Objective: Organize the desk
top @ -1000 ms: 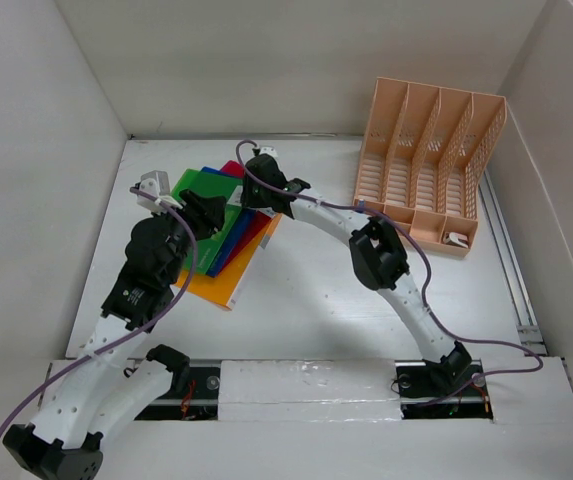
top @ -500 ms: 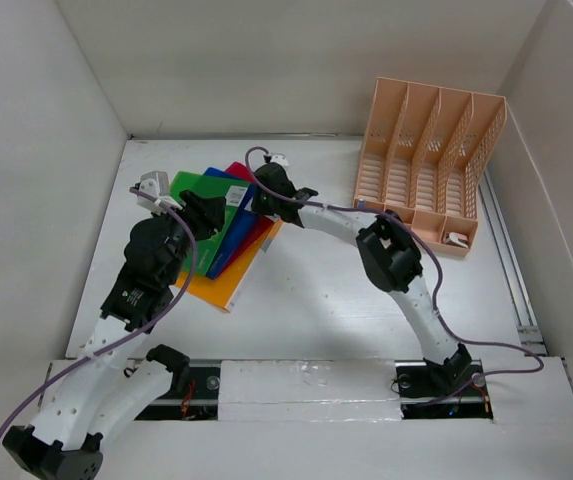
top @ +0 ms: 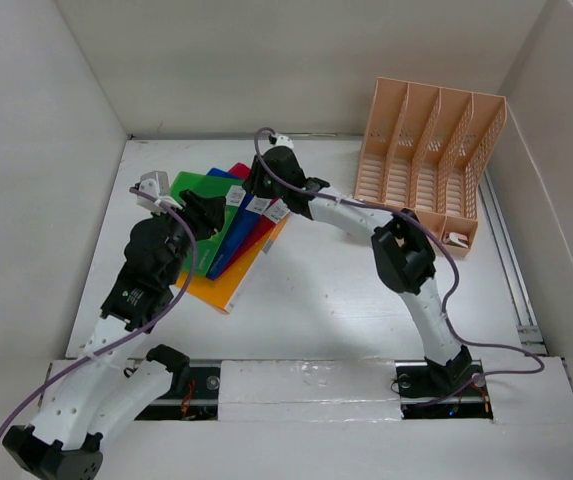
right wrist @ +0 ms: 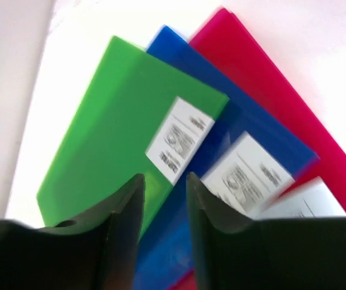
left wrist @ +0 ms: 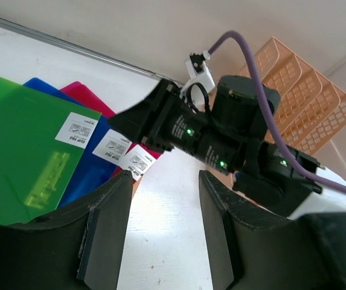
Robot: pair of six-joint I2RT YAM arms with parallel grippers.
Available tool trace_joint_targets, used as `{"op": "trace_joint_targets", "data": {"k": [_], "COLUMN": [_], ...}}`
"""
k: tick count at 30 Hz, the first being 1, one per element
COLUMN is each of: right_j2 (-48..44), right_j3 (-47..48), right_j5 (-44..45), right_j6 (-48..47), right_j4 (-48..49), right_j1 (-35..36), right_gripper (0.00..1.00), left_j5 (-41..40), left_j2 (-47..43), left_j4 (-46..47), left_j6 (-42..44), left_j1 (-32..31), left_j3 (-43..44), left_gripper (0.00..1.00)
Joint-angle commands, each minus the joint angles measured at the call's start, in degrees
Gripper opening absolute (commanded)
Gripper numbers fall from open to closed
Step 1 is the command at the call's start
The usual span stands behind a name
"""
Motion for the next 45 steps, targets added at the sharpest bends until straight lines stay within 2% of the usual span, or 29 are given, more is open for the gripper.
{"op": "trace_joint_targets", "data": {"k": [1,2,5,7,9,18,22,23,31,34,37,41,42,45], "right_j2": [5.4,6.8,12.0,16.2,20.4,22.4,24.3,24.4,23.0,21.8,20.0,14.5,11.3,6.9], "right_j3": [8.8,10.7,18.9,24.0,31.8,30.9,32.3,31.9,29.0,26.6,21.7,13.4,8.7,4.2], "right_j5": [-3.6,-3.5,-3.5,-0.8,-0.6,-2.7,-3.7,-3.9,-4.9,-5.3,-5.3,-8.3,-9.9,-11.4], "right_j6": [-0.7,-0.7,0.3,0.8,2.2,4.0,4.3,4.5,5.2,5.5,6.6,9.4,10.1,11.6], "right_j4": [-2.4,-3.1,-7.1,-11.4,-15.0,-14.3,-15.4,-15.3,-15.2,-14.3,-11.1,-3.4,2.2,9.9], "right_j1": [-1.2,-1.2,-0.6,-0.6,-0.6,-1.1,-1.1,-1.1,-1.1,-1.1,-1.1,-2.3,-2.3,-2.3], "right_gripper": [0.45,0.53,0.65,0.69,0.7,0.67,0.56,0.49,0.25,0.1,0.0,0.0,0.0,0.0], "left_j5": [-1.5,-1.6,-2.7,-2.7,-1.3,-0.4,0.0,0.2,0.7,0.0,0.8,0.0,0.7,0.3], "left_j2": [0.7,0.8,1.3,1.9,2.0,1.1,1.5,0.9,-0.5,-0.3,-0.4,-0.2,-0.2,-0.8], "left_j4": [1.7,1.6,1.8,1.5,2.0,2.4,2.2,2.3,2.8,2.8,2.8,2.8,2.6,2.8], "left_j6": [0.1,0.0,-0.1,-0.1,0.0,0.4,0.6,0.7,1.2,1.2,1.3,1.3,1.3,1.4], "left_j1": [0.0,0.0,0.0,0.0,0.0,0.0,0.0,0.0,0.0,0.0,0.0,0.0,0.0,0.0], "left_j3": [2.1,2.2,2.0,2.2,2.1,1.9,2.0,2.0,1.6,1.6,1.6,1.6,1.7,1.5], "left_gripper": [0.44,0.44,0.45,0.45,0.46,0.46,0.46,0.46,0.45,0.45,0.45,0.45,0.45,0.45]}}
